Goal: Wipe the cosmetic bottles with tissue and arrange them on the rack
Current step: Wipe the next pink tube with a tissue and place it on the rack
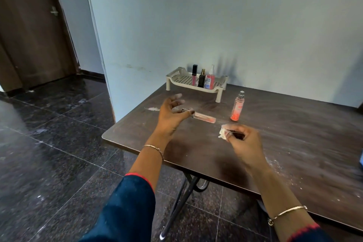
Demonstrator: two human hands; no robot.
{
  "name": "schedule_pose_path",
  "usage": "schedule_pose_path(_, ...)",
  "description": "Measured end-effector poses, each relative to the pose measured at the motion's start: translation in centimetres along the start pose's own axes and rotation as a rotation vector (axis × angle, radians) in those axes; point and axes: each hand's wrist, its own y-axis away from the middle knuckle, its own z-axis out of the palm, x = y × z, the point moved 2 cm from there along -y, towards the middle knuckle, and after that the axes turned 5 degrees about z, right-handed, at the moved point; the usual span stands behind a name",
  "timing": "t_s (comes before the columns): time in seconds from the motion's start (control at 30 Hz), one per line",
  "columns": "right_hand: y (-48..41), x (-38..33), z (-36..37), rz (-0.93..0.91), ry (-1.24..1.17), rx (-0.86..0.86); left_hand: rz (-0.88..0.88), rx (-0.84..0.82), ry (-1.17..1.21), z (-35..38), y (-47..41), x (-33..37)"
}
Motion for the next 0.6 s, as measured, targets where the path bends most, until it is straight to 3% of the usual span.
schedule_pose_path(0.27, 2.1, -3.3, -4.3, -0.04, -0.212, 0.218, -0.143, -0.138, 0.444, 7.5, 4.1, 2.6)
schedule_pose_path(0.4, 3.0, -4.0, -6.3, -0.045, -0.274, 0.199, -0.231, -0.203, 0.611, 10.7, 6.4, 2.9)
schedule_pose_path(0.6, 4.1, -4.4, -7.5, -0.156, -0.098, 0.203, -0.323, -0.251, 0.793, 14.4, 9.6, 3.0)
